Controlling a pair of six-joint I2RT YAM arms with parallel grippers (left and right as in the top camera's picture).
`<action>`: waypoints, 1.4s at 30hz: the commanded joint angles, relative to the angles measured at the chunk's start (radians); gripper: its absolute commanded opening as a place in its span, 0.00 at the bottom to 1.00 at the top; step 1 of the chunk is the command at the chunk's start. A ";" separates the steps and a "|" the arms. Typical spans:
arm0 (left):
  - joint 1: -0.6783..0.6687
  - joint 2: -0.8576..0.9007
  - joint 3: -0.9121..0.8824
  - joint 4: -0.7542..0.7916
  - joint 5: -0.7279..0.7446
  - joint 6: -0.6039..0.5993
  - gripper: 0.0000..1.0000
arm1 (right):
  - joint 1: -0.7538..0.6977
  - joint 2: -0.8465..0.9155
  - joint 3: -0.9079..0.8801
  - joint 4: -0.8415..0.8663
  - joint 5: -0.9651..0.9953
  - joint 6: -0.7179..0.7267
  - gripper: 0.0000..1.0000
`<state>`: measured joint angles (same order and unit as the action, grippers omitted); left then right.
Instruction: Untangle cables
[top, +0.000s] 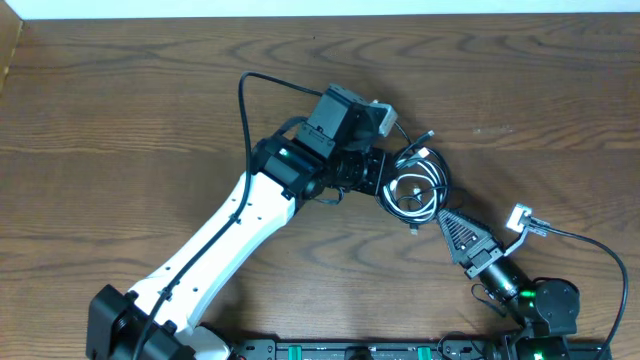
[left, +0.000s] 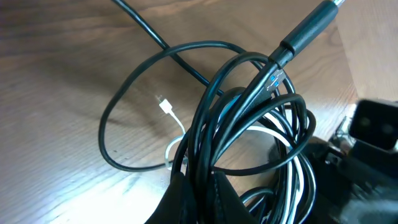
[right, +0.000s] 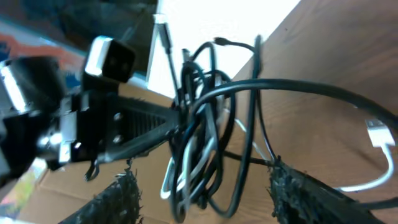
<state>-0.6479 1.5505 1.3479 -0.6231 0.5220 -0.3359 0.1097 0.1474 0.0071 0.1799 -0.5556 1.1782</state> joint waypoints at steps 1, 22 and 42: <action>-0.031 -0.002 0.004 0.012 0.021 0.021 0.08 | -0.001 0.029 0.006 0.000 0.026 0.059 0.61; 0.003 -0.003 0.004 0.161 0.377 0.018 0.08 | -0.001 0.319 0.006 -0.034 0.160 -0.042 0.08; 0.041 -0.002 0.002 -0.077 -0.045 0.017 0.85 | -0.001 0.324 0.006 -0.012 0.131 -0.034 0.10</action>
<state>-0.6071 1.5597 1.3354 -0.6804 0.5724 -0.3351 0.1089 0.4759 0.0090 0.1730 -0.4294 1.1606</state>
